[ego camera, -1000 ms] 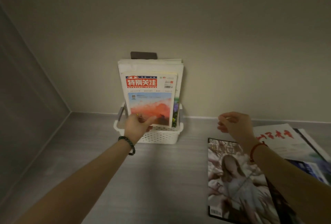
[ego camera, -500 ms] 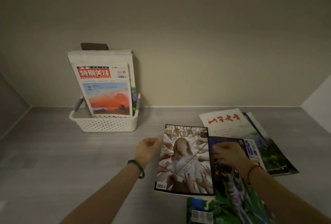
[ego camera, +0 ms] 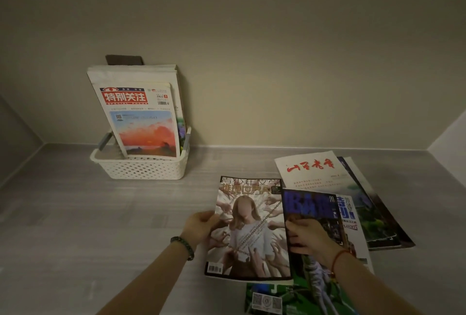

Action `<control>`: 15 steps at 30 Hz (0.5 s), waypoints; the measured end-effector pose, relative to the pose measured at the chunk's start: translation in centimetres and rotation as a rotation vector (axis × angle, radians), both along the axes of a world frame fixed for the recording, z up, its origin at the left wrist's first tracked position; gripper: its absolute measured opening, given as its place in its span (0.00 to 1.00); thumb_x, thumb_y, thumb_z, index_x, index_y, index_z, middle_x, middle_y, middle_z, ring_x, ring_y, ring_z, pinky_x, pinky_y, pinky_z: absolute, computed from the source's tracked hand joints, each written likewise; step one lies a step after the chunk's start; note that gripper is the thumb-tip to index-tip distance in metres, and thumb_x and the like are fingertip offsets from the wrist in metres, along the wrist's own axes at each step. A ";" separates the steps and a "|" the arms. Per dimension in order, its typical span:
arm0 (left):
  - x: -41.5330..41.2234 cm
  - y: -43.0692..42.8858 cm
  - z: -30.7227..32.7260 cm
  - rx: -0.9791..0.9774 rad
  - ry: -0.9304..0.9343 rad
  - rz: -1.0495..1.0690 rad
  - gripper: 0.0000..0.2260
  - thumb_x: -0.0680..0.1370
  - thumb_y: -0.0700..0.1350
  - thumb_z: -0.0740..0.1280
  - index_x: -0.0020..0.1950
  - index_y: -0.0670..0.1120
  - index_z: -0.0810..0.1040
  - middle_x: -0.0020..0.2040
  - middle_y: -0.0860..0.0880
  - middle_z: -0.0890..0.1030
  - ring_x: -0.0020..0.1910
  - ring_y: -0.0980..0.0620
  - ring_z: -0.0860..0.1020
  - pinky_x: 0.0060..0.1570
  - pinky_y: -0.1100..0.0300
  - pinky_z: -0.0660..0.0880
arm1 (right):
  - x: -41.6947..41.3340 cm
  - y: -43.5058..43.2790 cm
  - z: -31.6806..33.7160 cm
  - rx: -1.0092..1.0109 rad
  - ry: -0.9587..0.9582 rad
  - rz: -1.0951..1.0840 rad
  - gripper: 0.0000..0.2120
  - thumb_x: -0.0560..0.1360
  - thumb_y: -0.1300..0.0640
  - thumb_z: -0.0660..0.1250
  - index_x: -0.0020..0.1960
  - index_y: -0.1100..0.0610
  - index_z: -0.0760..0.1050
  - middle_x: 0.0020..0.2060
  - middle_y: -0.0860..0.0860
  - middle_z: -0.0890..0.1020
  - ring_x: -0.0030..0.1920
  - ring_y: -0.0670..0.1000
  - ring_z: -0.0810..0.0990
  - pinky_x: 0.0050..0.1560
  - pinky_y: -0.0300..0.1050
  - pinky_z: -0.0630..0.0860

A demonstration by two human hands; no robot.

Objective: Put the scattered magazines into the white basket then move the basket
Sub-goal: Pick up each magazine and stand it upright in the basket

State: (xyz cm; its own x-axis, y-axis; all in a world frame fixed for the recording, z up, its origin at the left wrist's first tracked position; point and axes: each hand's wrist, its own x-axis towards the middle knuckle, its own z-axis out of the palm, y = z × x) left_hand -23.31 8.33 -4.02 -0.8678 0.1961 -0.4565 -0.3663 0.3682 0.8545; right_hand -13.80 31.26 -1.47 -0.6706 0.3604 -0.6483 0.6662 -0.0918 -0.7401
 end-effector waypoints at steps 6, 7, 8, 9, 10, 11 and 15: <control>0.8 0.5 1.0 0.186 -0.038 -0.037 0.05 0.76 0.29 0.59 0.48 0.38 0.68 0.45 0.38 0.72 0.41 0.47 0.74 0.43 0.62 0.76 | -0.2 -0.6 -0.5 0.046 -0.053 0.078 0.14 0.74 0.57 0.66 0.56 0.63 0.76 0.53 0.58 0.76 0.52 0.56 0.75 0.48 0.48 0.75; 0.7 0.6 1.3 0.260 -0.046 -0.035 0.07 0.76 0.28 0.57 0.49 0.39 0.65 0.46 0.38 0.70 0.40 0.47 0.73 0.39 0.64 0.77 | -0.2 -0.7 -0.5 0.061 -0.059 0.070 0.14 0.74 0.57 0.66 0.56 0.64 0.75 0.53 0.59 0.76 0.51 0.56 0.75 0.47 0.48 0.75; 0.7 0.4 1.7 0.303 -0.049 -0.041 0.08 0.76 0.29 0.57 0.50 0.40 0.65 0.46 0.37 0.70 0.40 0.48 0.74 0.35 0.65 0.78 | -0.3 -0.9 -0.3 0.073 -0.066 0.061 0.14 0.74 0.57 0.66 0.56 0.64 0.75 0.52 0.60 0.76 0.50 0.56 0.75 0.46 0.48 0.75; 0.5 0.1 2.2 0.321 -0.058 -0.053 0.06 0.77 0.31 0.58 0.50 0.41 0.66 0.46 0.38 0.72 0.41 0.50 0.76 0.32 0.63 0.78 | -0.4 -1.0 -0.1 0.082 -0.065 0.056 0.14 0.73 0.57 0.66 0.56 0.65 0.74 0.53 0.61 0.76 0.49 0.56 0.75 0.45 0.48 0.75; 0.3 -0.3 2.9 0.325 -0.068 -0.069 0.05 0.77 0.34 0.58 0.51 0.41 0.67 0.46 0.39 0.75 0.42 0.51 0.78 0.28 0.60 0.79 | -0.6 -1.3 0.1 0.083 -0.054 0.049 0.14 0.73 0.56 0.66 0.55 0.64 0.73 0.54 0.62 0.76 0.48 0.56 0.75 0.44 0.48 0.76; -0.1 -0.8 3.6 0.329 -0.068 -0.083 0.04 0.78 0.36 0.59 0.52 0.41 0.68 0.46 0.42 0.78 0.43 0.52 0.79 0.27 0.58 0.80 | -0.9 -1.5 0.3 0.079 -0.032 0.034 0.14 0.73 0.56 0.67 0.55 0.63 0.71 0.54 0.62 0.76 0.49 0.56 0.75 0.44 0.48 0.76; -2.5 -3.0 6.7 0.399 -0.005 -0.078 0.05 0.78 0.39 0.60 0.53 0.44 0.71 0.43 0.48 0.82 0.38 0.55 0.82 0.25 0.57 0.80 | -3.4 -3.2 2.6 0.091 0.125 -0.011 0.08 0.73 0.61 0.67 0.49 0.58 0.70 0.50 0.58 0.75 0.46 0.54 0.75 0.40 0.48 0.75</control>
